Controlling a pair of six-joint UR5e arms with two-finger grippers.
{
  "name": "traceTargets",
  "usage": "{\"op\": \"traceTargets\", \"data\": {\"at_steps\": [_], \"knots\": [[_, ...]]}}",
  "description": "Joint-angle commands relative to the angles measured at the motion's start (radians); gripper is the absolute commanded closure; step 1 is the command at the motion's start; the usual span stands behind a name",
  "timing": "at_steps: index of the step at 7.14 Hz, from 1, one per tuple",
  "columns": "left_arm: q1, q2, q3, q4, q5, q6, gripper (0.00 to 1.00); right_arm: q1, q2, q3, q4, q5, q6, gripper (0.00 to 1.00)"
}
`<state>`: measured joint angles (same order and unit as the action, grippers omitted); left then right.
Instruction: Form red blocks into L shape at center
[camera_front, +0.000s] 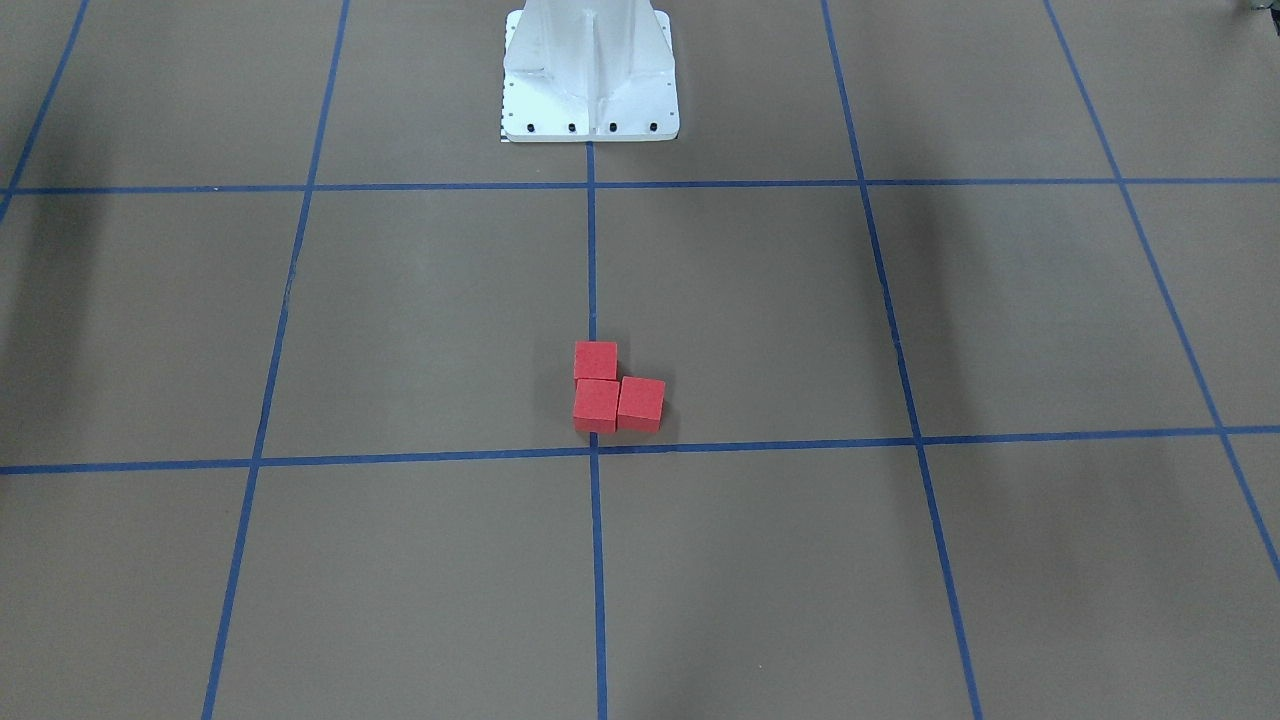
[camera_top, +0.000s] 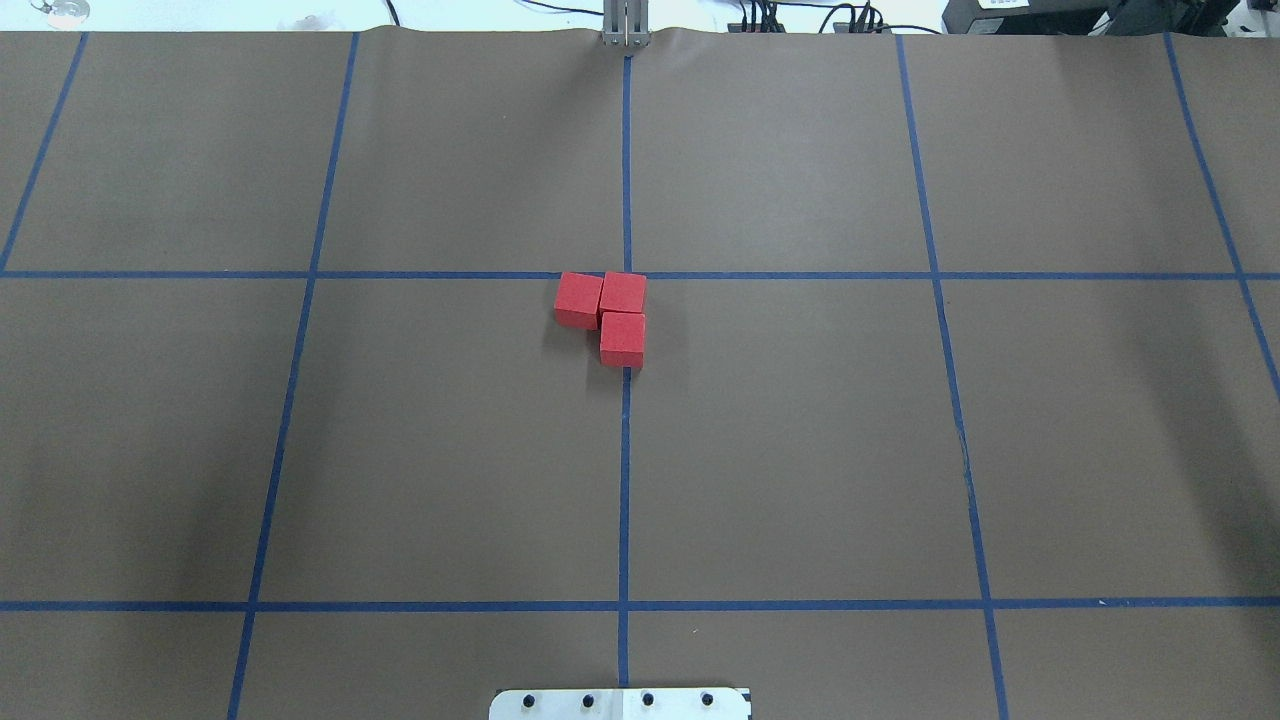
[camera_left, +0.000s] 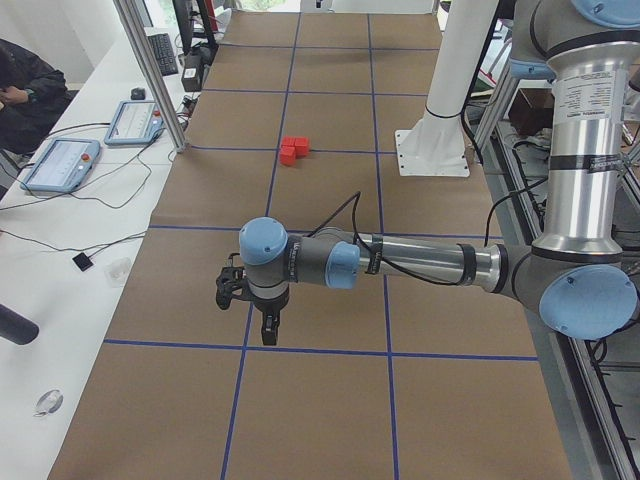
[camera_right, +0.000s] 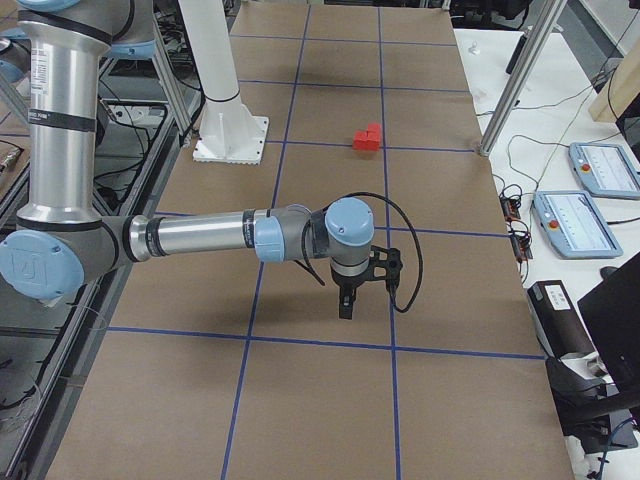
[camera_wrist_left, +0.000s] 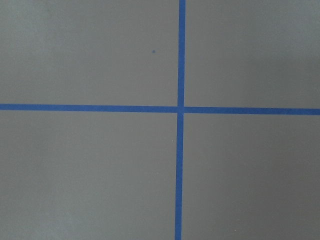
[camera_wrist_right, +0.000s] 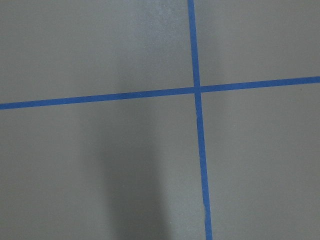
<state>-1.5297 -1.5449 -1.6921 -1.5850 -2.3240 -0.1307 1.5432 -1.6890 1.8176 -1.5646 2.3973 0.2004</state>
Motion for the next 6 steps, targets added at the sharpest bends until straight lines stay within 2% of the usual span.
{"op": "traceTargets", "data": {"at_steps": [1, 6], "knots": [[0.0, 0.003, 0.0, 0.01, 0.0, 0.0, 0.0, 0.0, 0.0, -0.001, 0.003, 0.006, 0.001, 0.01], [-0.001, 0.003, 0.0, 0.016, 0.002, 0.0, 0.0, 0.0, 0.002, -0.003, 0.005, 0.016, 0.001, 0.01]]}}
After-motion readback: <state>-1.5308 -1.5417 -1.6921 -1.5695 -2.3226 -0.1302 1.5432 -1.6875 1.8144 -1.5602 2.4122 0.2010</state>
